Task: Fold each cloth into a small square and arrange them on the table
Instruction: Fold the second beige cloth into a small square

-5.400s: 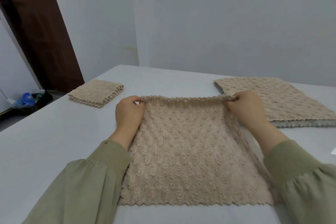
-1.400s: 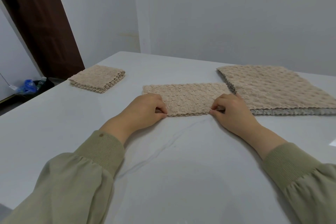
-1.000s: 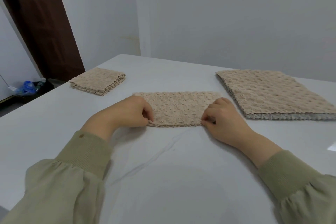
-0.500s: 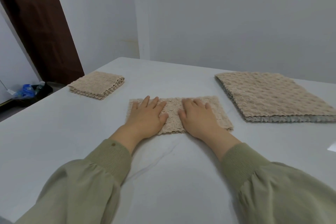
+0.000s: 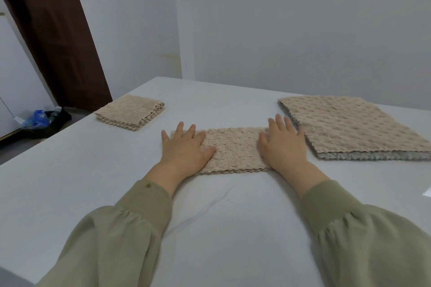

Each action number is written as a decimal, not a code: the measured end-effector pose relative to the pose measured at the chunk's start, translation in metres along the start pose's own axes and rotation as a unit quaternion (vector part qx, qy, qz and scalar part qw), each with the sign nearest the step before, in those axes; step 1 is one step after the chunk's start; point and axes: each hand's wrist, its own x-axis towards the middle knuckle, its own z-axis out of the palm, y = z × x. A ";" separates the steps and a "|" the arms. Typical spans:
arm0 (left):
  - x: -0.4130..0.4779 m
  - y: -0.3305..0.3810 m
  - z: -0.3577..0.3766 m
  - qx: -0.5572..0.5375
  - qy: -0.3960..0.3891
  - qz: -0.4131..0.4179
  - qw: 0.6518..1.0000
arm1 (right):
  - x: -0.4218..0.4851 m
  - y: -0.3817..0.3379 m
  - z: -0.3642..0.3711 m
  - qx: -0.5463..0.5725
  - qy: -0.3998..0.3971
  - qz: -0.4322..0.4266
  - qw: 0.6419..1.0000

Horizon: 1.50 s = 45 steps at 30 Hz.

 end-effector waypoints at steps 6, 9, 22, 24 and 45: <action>0.002 0.011 0.007 -0.038 -0.030 0.041 0.998 | -0.001 -0.054 0.003 0.084 -0.056 -0.160 0.982; 0.004 0.007 0.011 -0.046 -0.059 0.032 0.997 | 0.002 -0.049 0.013 0.059 -0.125 -0.152 0.979; 0.001 0.021 -0.002 0.000 0.092 -0.028 0.995 | 0.011 0.007 0.010 0.048 -0.150 -0.014 0.987; 0.003 0.046 -0.004 -0.029 0.128 0.025 0.991 | 0.011 0.006 0.010 0.047 -0.147 -0.011 0.988; -0.001 0.019 -0.003 -0.053 0.071 0.000 0.996 | 0.025 0.020 0.013 0.162 0.040 0.020 0.986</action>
